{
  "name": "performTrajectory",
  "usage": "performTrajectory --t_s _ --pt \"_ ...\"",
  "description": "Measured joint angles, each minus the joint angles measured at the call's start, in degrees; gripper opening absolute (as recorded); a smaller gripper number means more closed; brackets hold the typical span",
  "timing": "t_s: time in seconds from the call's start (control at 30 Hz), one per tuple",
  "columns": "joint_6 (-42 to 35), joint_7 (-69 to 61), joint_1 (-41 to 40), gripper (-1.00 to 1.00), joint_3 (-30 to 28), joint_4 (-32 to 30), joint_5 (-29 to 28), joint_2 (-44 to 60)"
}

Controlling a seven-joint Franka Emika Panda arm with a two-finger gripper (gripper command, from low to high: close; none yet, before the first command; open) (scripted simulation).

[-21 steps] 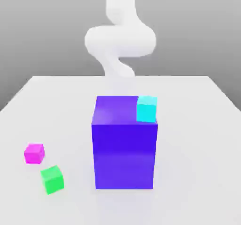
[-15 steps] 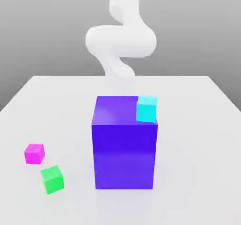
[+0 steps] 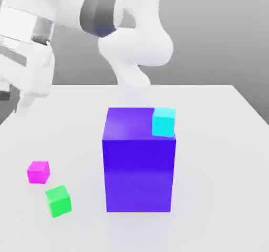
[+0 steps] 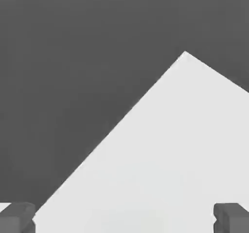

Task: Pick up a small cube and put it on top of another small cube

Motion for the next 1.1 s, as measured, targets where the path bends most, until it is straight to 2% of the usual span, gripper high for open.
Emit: performTrajectory --t_s 0.27,0.37,0.47,0.53,0.63,0.87,0.9,1.1 --pt "6.58 7.88 -6.04 0.0 -4.64 -5.74 1.05 9.63" --pt "9.22 9.0 -8.47 0.0 -6.26 -7.98 4.04 13.03" --pt "11.86 8.46 -10.6 0.0 -7.05 -10.24 9.37 16.27" --pt "13.58 7.09 -11.57 0.0 -6.49 -11.36 13.9 18.39" --pt "16.6 5.39 -12.55 0.0 -4.94 -11.05 17.41 22.01" --pt "24.2 3.12 -14.77 0.0 -2.04 -9.36 20.48 31.5" --pt "25.2 2.98 -14.91 -1.0 -1.92 -9.19 20.53 32.78" --pt "25.78 3.05 -15.01 -1.0 -1.83 -9.1 20.4 33.42"
